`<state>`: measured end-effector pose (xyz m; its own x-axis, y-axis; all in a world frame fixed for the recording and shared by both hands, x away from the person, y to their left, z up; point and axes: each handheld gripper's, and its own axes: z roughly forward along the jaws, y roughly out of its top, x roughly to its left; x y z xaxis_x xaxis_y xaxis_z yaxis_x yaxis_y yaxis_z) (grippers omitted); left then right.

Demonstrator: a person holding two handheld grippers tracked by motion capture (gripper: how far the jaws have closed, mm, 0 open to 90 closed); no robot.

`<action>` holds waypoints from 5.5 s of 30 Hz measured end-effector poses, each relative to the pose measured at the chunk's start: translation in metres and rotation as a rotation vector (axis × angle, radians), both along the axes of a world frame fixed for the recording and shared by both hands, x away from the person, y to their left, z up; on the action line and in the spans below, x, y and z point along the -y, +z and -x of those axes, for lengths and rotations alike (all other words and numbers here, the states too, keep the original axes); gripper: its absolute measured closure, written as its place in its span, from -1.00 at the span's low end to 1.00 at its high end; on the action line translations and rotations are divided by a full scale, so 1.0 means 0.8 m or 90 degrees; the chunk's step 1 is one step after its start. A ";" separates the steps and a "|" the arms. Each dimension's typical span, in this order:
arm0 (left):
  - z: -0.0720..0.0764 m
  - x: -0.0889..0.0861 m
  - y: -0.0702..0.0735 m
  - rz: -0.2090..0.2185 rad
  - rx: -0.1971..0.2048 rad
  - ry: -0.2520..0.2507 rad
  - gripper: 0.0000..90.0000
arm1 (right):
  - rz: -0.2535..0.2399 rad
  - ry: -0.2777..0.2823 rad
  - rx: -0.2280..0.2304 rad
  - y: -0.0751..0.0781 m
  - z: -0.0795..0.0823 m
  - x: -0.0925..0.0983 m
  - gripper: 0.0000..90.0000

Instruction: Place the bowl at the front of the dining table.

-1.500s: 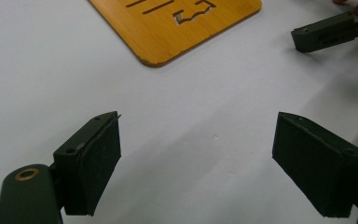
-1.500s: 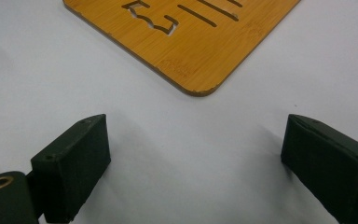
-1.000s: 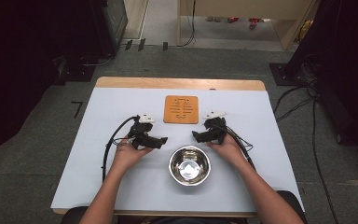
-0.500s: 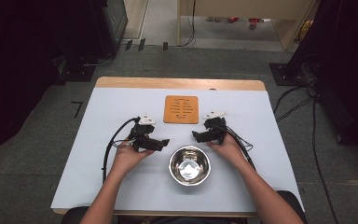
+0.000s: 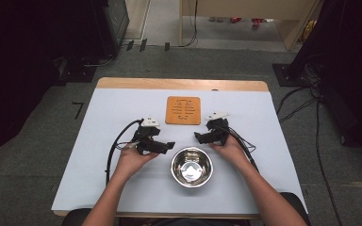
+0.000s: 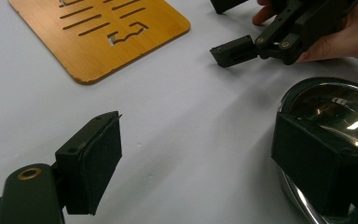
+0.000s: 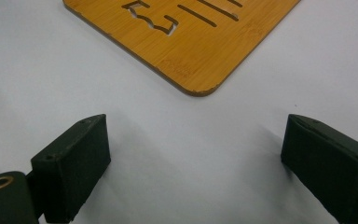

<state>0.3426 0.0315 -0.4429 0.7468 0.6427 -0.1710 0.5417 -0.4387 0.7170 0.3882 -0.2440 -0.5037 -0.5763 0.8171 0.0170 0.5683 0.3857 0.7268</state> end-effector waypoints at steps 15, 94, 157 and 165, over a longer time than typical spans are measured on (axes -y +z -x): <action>0.004 0.010 -0.001 0.002 0.005 -0.002 -0.64 | 0.000 -0.001 -0.001 0.000 0.000 0.000 -0.84; 0.020 0.074 -0.041 -0.014 -0.091 -0.106 0.48 | -0.002 -0.003 -0.002 0.000 0.000 0.000 -0.84; 0.015 0.049 0.002 0.030 -0.122 -0.139 0.88 | -0.003 -0.003 -0.002 0.000 0.000 0.000 -0.84; 0.015 0.045 0.006 0.028 -0.107 -0.133 0.88 | -0.002 -0.003 -0.002 0.000 0.000 0.000 -0.84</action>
